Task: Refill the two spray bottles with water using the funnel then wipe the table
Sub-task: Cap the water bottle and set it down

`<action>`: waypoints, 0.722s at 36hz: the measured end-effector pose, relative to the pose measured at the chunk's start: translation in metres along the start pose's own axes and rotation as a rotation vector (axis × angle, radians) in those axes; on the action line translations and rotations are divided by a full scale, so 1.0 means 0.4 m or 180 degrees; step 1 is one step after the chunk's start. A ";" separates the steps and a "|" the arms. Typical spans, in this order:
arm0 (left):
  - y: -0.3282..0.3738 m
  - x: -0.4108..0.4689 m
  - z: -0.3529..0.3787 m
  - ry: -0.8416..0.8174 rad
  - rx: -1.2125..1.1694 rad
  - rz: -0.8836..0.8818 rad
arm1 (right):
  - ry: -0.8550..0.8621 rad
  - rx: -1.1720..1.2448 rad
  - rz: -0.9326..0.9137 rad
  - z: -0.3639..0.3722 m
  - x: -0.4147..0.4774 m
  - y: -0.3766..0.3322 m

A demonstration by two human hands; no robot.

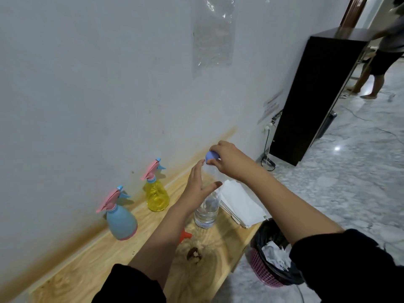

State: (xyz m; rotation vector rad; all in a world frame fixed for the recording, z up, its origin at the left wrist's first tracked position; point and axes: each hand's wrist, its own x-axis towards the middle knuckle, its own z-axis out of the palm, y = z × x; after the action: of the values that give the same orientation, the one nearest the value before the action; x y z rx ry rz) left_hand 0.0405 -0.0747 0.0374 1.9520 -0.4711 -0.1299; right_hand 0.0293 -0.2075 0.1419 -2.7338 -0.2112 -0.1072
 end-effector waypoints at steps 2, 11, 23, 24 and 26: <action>-0.001 0.000 0.005 0.0102 -0.0009 -0.0009 | 0.0205 -0.0137 0.0013 0.012 0.000 -0.004; 0.017 -0.032 0.063 0.0987 0.0162 -0.0073 | 0.0736 -0.0112 0.0640 0.048 0.009 -0.032; 0.000 -0.023 0.012 0.0455 -0.0090 -0.0124 | -0.0038 0.1315 0.0153 0.025 -0.006 0.004; -0.002 -0.022 0.007 0.0389 -0.0093 -0.0107 | -0.0008 0.1410 0.0168 0.024 -0.006 0.010; -0.002 -0.018 0.004 0.0318 -0.0090 -0.0088 | 0.0154 0.1487 0.0226 0.026 -0.004 0.015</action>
State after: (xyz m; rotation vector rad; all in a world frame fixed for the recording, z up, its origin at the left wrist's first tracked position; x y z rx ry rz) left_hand 0.0337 -0.0730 0.0350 1.9280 -0.3747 -0.0559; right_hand 0.0290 -0.2091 0.1299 -2.2680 -0.1080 -0.0908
